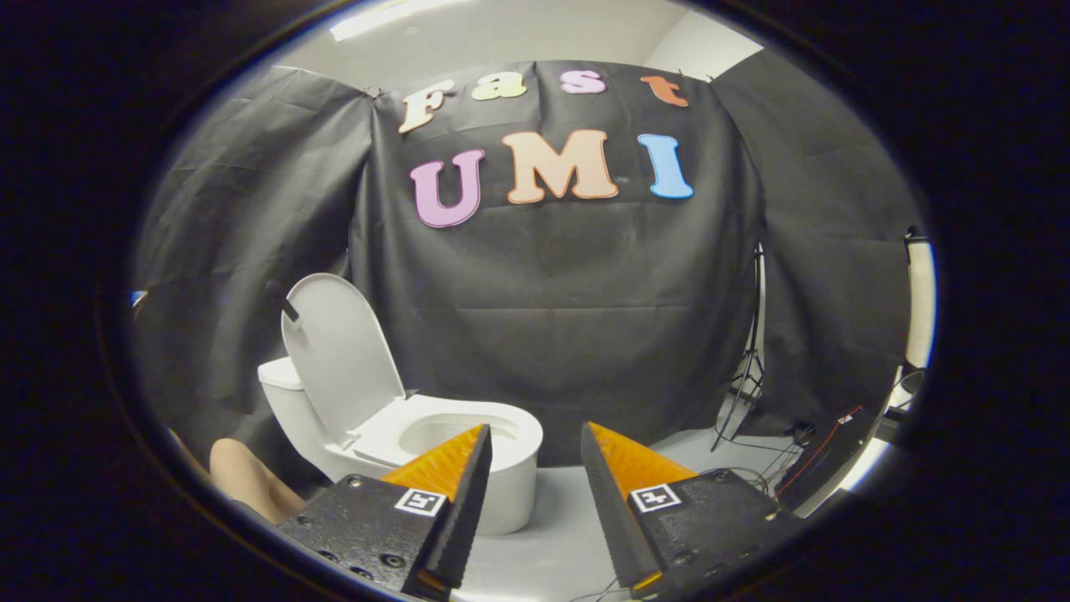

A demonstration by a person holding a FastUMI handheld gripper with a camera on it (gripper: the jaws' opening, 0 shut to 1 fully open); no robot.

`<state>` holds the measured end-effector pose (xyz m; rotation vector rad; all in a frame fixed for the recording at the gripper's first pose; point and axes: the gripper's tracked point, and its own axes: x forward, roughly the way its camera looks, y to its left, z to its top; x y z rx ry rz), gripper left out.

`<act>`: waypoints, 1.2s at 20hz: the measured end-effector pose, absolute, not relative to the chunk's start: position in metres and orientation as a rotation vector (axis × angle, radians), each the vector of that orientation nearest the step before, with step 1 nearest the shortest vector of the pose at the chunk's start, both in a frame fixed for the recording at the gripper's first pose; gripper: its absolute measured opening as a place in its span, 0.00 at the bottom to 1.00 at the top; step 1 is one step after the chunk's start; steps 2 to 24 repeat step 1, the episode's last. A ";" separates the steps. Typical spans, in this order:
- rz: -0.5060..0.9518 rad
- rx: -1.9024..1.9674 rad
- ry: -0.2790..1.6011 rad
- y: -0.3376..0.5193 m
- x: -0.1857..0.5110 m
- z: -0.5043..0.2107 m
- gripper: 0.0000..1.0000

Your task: Open the toilet lid.

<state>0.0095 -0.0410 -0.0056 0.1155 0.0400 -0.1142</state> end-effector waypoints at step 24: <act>-0.115 0.116 0.039 -0.040 -0.001 -0.005 0.66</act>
